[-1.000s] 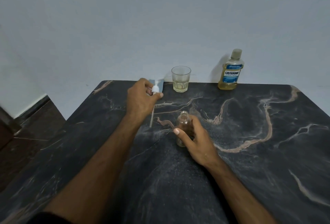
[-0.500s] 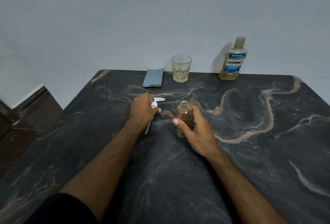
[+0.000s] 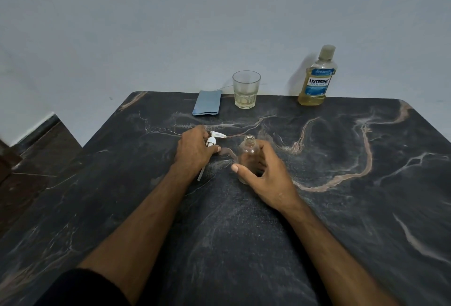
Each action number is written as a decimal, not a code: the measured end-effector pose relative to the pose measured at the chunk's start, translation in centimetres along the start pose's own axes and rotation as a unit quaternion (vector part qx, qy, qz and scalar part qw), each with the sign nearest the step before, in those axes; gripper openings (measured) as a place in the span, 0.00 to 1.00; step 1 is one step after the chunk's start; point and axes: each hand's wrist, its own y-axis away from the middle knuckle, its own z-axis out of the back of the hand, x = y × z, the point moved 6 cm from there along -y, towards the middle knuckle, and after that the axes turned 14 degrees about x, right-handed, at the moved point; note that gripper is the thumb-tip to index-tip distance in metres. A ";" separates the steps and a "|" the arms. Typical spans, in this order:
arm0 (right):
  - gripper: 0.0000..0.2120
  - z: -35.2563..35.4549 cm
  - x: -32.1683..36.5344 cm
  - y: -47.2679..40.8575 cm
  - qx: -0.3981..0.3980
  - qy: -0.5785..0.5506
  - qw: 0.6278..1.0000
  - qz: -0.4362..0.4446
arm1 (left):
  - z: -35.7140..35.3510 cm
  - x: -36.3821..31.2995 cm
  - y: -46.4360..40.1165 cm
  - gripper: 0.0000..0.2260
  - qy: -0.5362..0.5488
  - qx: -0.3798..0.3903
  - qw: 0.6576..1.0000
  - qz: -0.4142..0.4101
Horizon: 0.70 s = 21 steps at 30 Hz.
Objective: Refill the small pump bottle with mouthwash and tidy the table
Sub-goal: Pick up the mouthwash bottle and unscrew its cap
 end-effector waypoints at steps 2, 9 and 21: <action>0.21 0.0 0.0 0.0 -0.001 0.001 1.000 -0.001 | 0.0 0.0 0.1 0.19 -0.002 -0.004 1.000 -0.003; 0.25 0.0 -0.2 0.0 -0.001 -0.006 1.000 0.001 | 0.0 0.0 0.3 0.19 -0.009 -0.005 1.000 -0.007; 0.24 0.1 -0.3 0.1 -0.010 -0.052 0.999 0.006 | 0.2 0.3 0.6 0.21 0.005 -0.012 1.000 -0.023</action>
